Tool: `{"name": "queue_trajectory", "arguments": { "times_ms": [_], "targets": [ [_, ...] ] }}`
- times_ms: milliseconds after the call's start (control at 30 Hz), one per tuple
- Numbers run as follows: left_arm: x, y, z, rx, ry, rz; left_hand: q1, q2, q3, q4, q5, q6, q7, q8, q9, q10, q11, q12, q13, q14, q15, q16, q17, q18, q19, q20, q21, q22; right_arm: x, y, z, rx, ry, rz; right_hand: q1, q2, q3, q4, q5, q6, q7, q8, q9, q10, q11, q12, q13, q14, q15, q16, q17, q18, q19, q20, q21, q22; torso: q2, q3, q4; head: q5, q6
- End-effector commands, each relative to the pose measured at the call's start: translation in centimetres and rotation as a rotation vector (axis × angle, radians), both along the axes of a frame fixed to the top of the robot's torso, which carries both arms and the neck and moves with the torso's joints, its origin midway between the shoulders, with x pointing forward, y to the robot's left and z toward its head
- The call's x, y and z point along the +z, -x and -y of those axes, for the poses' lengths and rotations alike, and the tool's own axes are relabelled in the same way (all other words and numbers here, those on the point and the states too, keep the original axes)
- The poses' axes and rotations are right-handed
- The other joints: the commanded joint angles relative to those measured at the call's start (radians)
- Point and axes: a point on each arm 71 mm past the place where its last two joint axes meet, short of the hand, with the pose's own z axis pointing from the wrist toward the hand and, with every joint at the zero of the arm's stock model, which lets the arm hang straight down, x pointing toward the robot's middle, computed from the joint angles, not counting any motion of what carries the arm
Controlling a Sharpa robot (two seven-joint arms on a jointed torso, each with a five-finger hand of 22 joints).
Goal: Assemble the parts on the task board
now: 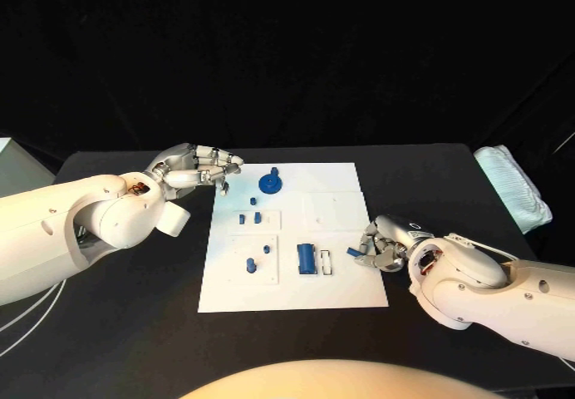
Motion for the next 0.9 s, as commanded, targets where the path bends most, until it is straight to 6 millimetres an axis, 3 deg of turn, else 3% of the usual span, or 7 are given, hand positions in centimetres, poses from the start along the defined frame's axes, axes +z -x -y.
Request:
{"name": "queue_trajectory", "arguments": {
  "times_ms": [33, 167, 467, 900],
  "targets": [
    [0.1, 0.1, 0.2, -0.022, 0.012, -0.004, -0.011, 0.0, 0.005, 0.001, -0.001, -0.007, 0.003, 0.006, 0.001, -0.004, 0.0, -0.003, 0.001, -0.001, 0.004, -0.005, 0.001, 0.015, -0.001, 0.004, 0.0, 0.001, -1.2, 0.9, 0.1, -0.004, 0.053, -0.058, -0.011, -0.017, 0.035, -0.024, 0.003, 0.011, -0.002, 0.006, -0.031, 0.043, -0.001, 0.0, 0.191, 0.098, -0.004, 0.001, 0.232, -0.014, 0.103, -0.004, 0.002, 0.263, 0.0, 0.0002, -0.0015, 0.002, 0.0],
    [0.0, 0.1, 0.3, -0.024, 0.012, -0.005, -0.012, 0.0, 0.005, 0.001, -0.001, -0.007, 0.003, 0.006, 0.002, -0.005, 0.0, -0.002, 0.001, -0.001, 0.004, -0.005, 0.001, 0.015, -0.001, 0.004, 0.0, 0.001, -0.6, 1.2, -0.3, -0.006, 0.018, -0.043, -0.025, -0.023, 0.051, -0.023, 0.003, 0.015, -0.003, 0.006, -0.032, 0.046, -0.002, 0.005, 0.193, 0.099, -0.005, 0.003, 0.237, -0.014, 0.103, -0.005, 0.002, 0.263, -0.001, -0.001, -0.0011, -0.001, 0.001],
    [0.0, 0.2, 0.3, -0.027, 0.011, -0.006, -0.012, 0.001, 0.005, 0.002, -0.001, -0.008, 0.003, 0.007, 0.002, -0.005, 0.0, -0.002, 0.001, -0.001, 0.004, -0.005, 0.002, 0.015, -0.002, 0.004, 0.0, 0.001, 1.2, 1.6, -1.5, -0.033, -0.13, -0.039, -0.075, -0.025, 0.09, -0.015, 0.002, 0.022, -0.007, 0.006, -0.033, 0.051, -0.005, 0.012, 0.196, 0.1, -0.007, 0.006, 0.241, -0.014, 0.103, -0.007, 0.002, 0.263, 0.002, 0.0014, -0.0002, -0.001, -0.001],
    [0.1, 0.2, 0.3, -0.029, 0.01, -0.006, -0.012, 0.001, 0.006, 0.0, 0.0, -0.008, 0.003, 0.008, 0.002, -0.004, 0.0, -0.002, 0.002, -0.001, 0.004, -0.005, 0.002, 0.015, -0.002, 0.004, 0.0, 0.001, 0.8, 1.6, -2.5, -0.104, -0.254, -0.144, -0.124, -0.041, 0.106, -0.012, 0.001, 0.021, -0.006, 0.008, -0.031, 0.052, -0.004, 0.012, 0.197, 0.099, -0.007, 0.005, 0.24, -0.014, 0.103, -0.007, 0.002, 0.263, 0.002, 0.0015, 0.0, 0.0, -0.007]
  ]
}}
